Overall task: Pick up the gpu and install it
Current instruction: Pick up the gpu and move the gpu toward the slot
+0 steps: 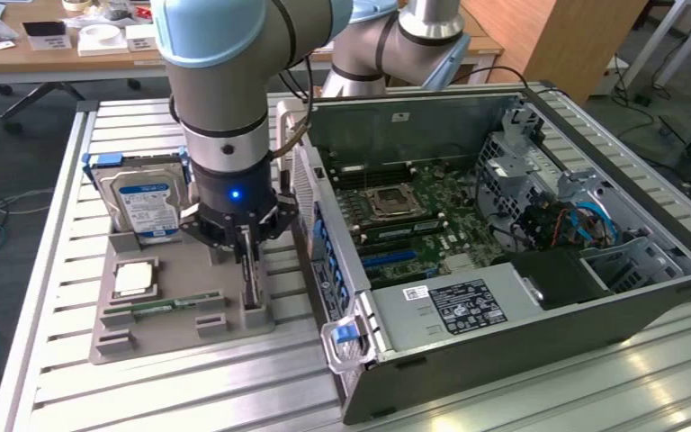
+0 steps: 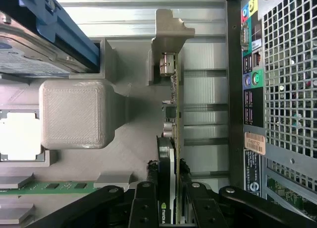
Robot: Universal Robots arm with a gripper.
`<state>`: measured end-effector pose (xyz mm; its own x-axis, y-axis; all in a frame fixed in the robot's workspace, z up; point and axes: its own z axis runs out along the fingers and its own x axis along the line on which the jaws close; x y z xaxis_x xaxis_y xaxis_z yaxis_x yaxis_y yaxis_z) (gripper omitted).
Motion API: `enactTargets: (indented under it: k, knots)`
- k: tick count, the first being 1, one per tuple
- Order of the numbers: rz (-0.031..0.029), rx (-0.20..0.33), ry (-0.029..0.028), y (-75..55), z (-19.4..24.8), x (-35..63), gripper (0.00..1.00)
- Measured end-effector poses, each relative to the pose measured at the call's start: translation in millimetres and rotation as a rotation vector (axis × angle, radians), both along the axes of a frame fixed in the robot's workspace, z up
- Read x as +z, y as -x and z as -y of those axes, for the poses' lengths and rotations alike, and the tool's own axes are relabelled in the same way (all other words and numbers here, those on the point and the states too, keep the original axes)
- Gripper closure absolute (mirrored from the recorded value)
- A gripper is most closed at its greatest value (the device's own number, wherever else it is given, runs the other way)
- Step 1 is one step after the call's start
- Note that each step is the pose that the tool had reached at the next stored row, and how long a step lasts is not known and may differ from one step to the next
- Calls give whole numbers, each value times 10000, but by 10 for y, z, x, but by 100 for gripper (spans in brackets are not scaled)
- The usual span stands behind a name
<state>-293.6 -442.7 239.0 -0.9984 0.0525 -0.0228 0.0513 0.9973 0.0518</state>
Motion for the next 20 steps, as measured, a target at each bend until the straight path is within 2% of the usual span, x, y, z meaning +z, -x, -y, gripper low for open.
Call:
enactTargets:
  k: [20]
  knots:
    - [0,0,0,-3,0,495,73]
